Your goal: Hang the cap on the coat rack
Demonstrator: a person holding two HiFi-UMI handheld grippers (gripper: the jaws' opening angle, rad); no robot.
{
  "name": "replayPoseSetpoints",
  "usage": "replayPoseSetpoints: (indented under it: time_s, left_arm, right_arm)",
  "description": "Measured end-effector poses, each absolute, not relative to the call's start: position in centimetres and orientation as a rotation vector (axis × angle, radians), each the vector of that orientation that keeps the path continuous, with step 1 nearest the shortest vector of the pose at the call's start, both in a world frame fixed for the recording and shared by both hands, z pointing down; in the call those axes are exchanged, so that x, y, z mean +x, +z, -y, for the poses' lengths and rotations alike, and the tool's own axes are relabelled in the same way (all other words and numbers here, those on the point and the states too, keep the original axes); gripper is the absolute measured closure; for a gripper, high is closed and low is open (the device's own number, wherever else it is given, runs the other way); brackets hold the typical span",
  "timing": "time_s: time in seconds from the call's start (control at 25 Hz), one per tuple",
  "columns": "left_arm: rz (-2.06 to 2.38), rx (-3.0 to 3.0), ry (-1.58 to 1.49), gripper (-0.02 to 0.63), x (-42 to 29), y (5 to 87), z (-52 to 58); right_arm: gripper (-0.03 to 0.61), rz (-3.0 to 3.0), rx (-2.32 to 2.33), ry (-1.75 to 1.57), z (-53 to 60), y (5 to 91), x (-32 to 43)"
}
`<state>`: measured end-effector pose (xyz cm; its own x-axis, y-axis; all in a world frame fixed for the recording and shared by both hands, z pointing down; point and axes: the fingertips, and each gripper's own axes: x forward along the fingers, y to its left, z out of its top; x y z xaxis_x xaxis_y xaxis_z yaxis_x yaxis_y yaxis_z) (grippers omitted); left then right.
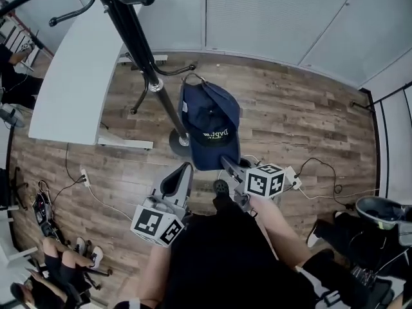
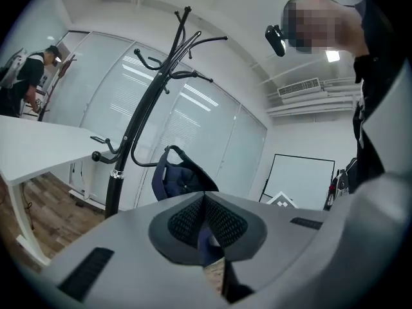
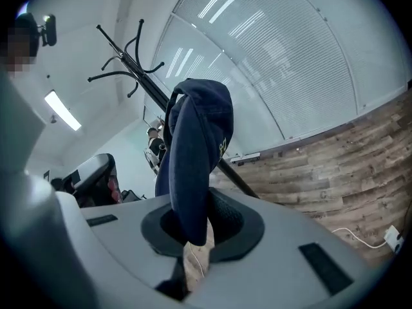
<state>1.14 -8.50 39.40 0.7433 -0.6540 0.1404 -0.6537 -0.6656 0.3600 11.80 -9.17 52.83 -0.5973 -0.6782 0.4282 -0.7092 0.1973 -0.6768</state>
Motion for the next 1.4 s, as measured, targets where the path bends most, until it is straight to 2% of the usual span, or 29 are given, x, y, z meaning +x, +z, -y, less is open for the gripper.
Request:
replayPoseSetpoints:
  time_s: [0.64, 1.4]
  left_arm:
    - [1.241, 2.399, -0.004, 0.598, 2.9, 40.5, 8.1]
    - [1.305, 2.347, 0.039, 0.600, 3.3, 41.2, 8.8]
  right_arm:
    - [0.531, 2.400, 1.147, 1.428, 15.5, 57.1, 15.3]
    - [0.531, 2.422, 0.970, 1.452, 19.1, 59.1, 14.4]
